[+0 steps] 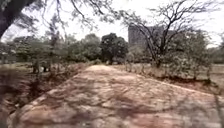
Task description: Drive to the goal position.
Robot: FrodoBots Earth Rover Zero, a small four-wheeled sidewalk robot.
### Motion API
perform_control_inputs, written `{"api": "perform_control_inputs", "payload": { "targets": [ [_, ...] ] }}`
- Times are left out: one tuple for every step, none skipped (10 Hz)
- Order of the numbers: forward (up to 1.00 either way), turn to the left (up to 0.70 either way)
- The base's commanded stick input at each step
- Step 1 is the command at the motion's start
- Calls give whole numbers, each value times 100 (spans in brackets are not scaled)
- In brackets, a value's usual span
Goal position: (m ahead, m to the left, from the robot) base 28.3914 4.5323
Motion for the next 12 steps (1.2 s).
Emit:
{"api": "perform_control_inputs", "payload": {
  "targets": [
    [70,0],
    [70,0],
    [70,0],
    [70,0],
    [70,0],
    [70,0],
    [70,0],
    [70,0],
    [70,0],
    [70,0],
    [70,0],
    [70,0]
  ]
}}
